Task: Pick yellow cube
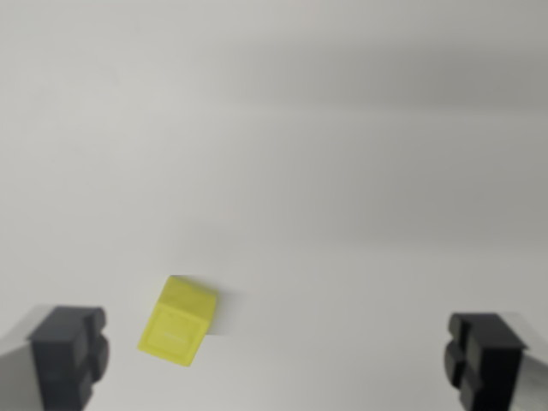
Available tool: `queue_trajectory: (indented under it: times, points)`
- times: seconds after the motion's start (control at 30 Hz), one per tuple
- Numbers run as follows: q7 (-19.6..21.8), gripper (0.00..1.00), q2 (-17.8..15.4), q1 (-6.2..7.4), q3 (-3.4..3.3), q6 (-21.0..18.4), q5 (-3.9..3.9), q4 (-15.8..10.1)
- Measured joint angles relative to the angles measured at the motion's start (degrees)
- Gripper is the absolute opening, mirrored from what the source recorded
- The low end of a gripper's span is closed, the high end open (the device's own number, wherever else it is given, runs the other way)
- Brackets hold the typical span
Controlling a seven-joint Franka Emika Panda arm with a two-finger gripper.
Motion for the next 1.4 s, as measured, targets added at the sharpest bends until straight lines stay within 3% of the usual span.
queue_trajectory:
  times: [0.23, 1.4]
  points:
    - [0.5, 1.0, -0.2, 0.09, 0.0, 0.3, 0.0, -0.5]
    - [8.5, 1.0, -2.9, 2.24, 0.01, 10.1, 0.36, -12.9]
